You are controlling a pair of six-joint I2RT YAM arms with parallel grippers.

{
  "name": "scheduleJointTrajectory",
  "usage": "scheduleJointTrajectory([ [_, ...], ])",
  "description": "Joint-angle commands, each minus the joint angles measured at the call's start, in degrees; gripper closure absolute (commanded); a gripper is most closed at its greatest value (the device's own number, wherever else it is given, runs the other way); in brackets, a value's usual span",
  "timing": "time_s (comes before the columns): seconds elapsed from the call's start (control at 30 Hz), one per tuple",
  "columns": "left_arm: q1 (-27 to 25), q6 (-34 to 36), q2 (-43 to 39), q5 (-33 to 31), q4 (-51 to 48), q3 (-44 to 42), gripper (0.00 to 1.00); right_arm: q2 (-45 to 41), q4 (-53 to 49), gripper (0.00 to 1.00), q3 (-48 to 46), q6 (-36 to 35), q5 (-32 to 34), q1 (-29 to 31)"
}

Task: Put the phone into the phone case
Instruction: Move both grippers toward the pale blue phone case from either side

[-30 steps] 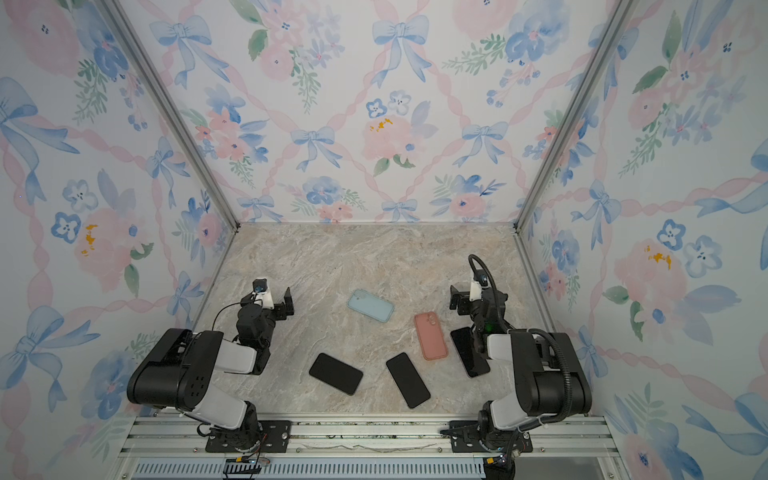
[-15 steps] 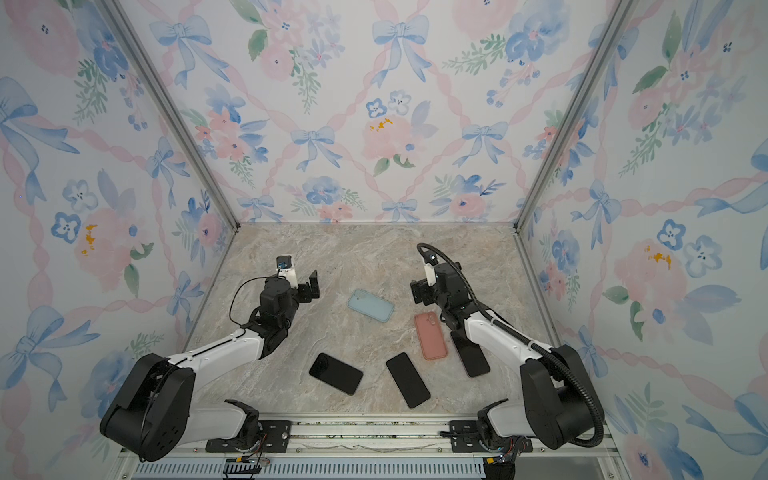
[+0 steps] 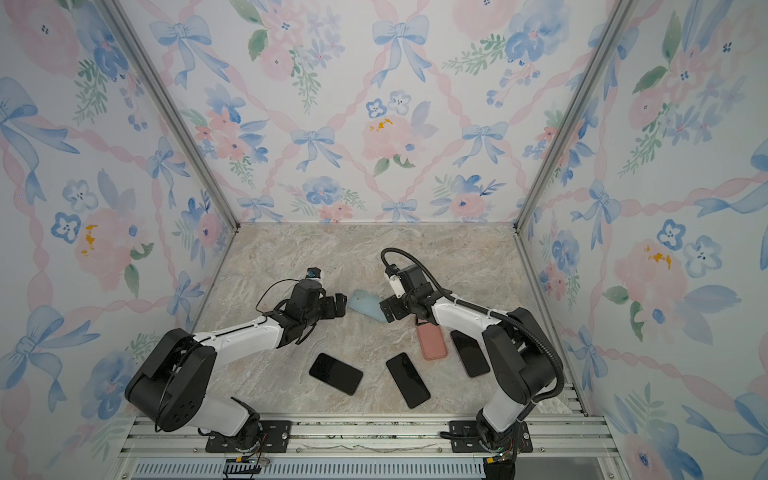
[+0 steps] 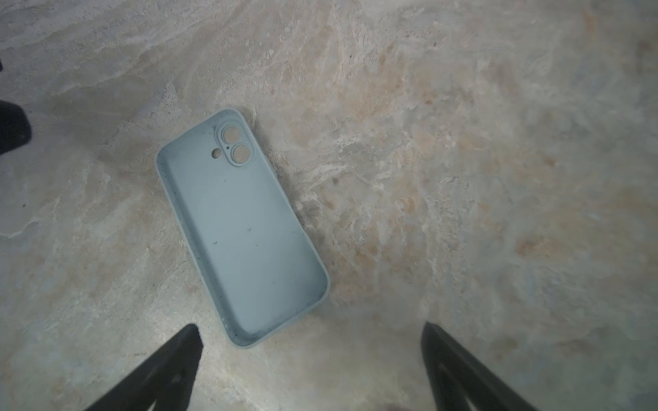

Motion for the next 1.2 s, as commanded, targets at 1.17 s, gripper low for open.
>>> scheduleJointTrajectory([
  [1.17, -1.22, -10.32, 18.95, 27.81, 1.8, 9.99, 0.27, 10.58, 3.81, 0.33, 4.31, 10.52, -12.91, -5.22],
])
